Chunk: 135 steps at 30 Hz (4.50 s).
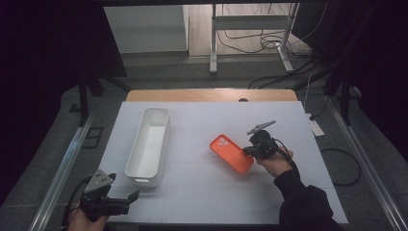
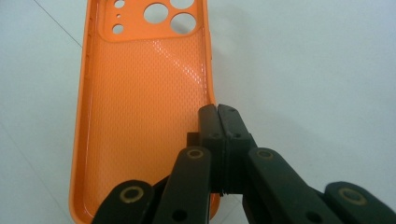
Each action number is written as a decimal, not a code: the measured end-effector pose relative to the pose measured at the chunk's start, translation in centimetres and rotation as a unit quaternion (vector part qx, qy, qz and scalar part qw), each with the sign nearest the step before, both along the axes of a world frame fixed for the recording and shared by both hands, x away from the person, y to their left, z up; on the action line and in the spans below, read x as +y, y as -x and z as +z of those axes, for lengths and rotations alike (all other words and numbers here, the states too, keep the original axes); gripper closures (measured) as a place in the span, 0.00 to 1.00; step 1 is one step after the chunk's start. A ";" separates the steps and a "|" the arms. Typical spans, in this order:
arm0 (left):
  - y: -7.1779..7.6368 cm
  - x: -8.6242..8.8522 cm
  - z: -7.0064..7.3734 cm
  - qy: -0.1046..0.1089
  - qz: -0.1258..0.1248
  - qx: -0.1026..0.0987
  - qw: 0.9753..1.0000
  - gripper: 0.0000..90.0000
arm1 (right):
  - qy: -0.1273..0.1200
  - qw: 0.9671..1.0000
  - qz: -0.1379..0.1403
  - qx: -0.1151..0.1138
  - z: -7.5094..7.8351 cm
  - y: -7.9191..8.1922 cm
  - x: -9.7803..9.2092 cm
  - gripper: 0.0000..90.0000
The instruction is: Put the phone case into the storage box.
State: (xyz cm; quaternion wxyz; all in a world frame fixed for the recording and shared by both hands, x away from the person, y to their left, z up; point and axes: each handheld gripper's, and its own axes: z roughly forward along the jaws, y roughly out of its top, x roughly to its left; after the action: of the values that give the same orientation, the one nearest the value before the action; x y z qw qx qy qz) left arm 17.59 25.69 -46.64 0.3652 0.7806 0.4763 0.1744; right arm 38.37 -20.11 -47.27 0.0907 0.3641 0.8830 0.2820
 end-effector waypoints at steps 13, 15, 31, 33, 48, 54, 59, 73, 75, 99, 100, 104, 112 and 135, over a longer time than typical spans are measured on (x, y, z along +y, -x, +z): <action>0.1 0.0 0.0 0.004 -0.003 -0.003 1.000 0.00 | -0.029 1.000 0.005 -0.010 1.2 1.1 -0.2 0.99; 0.0 0.0 0.0 0.004 -0.003 -0.002 1.000 0.00 | -0.034 0.999 0.008 -0.012 1.4 1.3 -0.3 0.99; 0.0 0.1 0.0 0.011 -0.009 0.001 1.000 0.00 | -0.072 0.997 -0.006 -0.034 3.0 2.7 -1.3 0.99; 0.0 0.1 0.0 0.011 -0.009 0.001 1.000 0.00 | -0.075 0.997 -0.006 -0.037 3.1 2.8 -1.3 0.99; -0.3 0.1 0.0 0.008 -0.001 0.013 1.000 0.00 | -0.092 0.994 0.007 -0.066 4.3 4.6 -1.6 0.99; -0.5 -0.1 0.3 0.023 -0.001 0.013 1.000 0.00 | -0.097 0.993 0.006 -0.073 4.7 5.3 -2.0 0.99; -0.8 -0.5 1.0 0.026 -0.012 0.006 1.000 0.00 | -0.101 0.992 0.009 -0.076 4.8 5.6 -2.0 0.99; -1.7 -1.7 2.5 0.061 -0.047 -0.002 0.997 0.00 | -0.109 0.990 0.010 -0.086 5.2 6.5 -2.2 0.99; -2.0 -1.9 2.7 0.068 -0.051 -0.003 0.996 0.00 | -0.109 0.990 0.010 -0.087 5.2 6.6 -2.3 0.99; -6.2 -5.3 3.6 0.082 -0.100 0.014 0.991 0.00 | -0.111 0.989 0.005 -0.094 5.5 6.9 -2.5 0.99; -6.4 -5.4 3.7 0.083 -0.102 0.015 0.991 0.00 | -0.111 0.989 0.004 -0.095 5.5 6.9 -2.6 0.99; -7.0 -6.0 3.7 0.085 -0.110 0.017 0.990 0.00 | -0.111 0.989 0.001 -0.096 5.5 6.9 -2.6 0.99; -8.4 -7.7 3.9 0.085 -0.130 0.023 0.988 0.00 | -0.113 0.988 0.001 -0.102 5.6 7.0 -2.4 0.99; -11.2 -10.7 4.3 0.118 -0.165 0.046 0.978 0.00 | -0.117 0.987 0.001 -0.110 5.7 7.1 -1.5 0.99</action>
State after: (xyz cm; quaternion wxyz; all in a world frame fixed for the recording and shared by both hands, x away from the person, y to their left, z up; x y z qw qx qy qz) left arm 28.77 14.95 -42.35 0.4562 0.8070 0.3746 0.0178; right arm 31.25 -21.62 -41.59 0.1440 0.3376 0.8289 0.4221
